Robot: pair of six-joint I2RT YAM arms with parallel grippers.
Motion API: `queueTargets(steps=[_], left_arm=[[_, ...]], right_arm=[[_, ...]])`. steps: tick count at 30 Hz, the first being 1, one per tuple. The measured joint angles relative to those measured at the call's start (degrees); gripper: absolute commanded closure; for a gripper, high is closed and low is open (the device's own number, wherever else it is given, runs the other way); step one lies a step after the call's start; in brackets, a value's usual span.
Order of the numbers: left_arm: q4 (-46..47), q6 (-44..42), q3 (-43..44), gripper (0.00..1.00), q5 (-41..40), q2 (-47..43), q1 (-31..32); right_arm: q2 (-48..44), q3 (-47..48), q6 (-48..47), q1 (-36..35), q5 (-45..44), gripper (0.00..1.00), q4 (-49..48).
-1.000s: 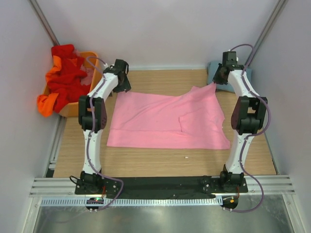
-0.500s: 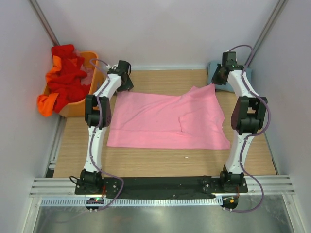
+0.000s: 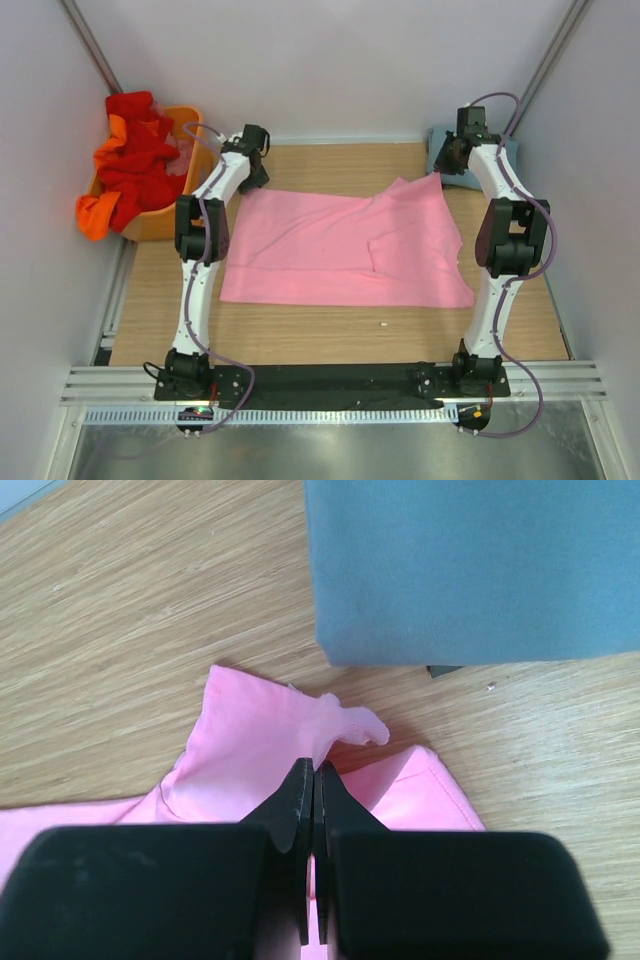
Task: Fold and stack the t-shirts
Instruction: Fold the tshirt
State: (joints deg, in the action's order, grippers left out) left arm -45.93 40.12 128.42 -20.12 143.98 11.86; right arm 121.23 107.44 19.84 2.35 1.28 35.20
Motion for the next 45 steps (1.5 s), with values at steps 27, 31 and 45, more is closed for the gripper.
queueTargets(steps=[27,31,45], left_arm=[[-5.4,-5.9,0.3,1.0,0.0,-1.9,-0.4],[-5.9,-6.9,-6.9,1.0,-0.6,-8.0,-0.4],[-5.3,-7.5,-26.1,1.0,-3.6,-23.9,-0.3]], right_arm=[[-8.4,-6.5,-1.1,-1.7,4.9,0.99,-1.4],[-16.7,-14.5,-1.6,-2.1,4.3,0.99,-2.9],[-31.3,-34.9,-1.7,-2.2,-1.0,0.99,-5.5]])
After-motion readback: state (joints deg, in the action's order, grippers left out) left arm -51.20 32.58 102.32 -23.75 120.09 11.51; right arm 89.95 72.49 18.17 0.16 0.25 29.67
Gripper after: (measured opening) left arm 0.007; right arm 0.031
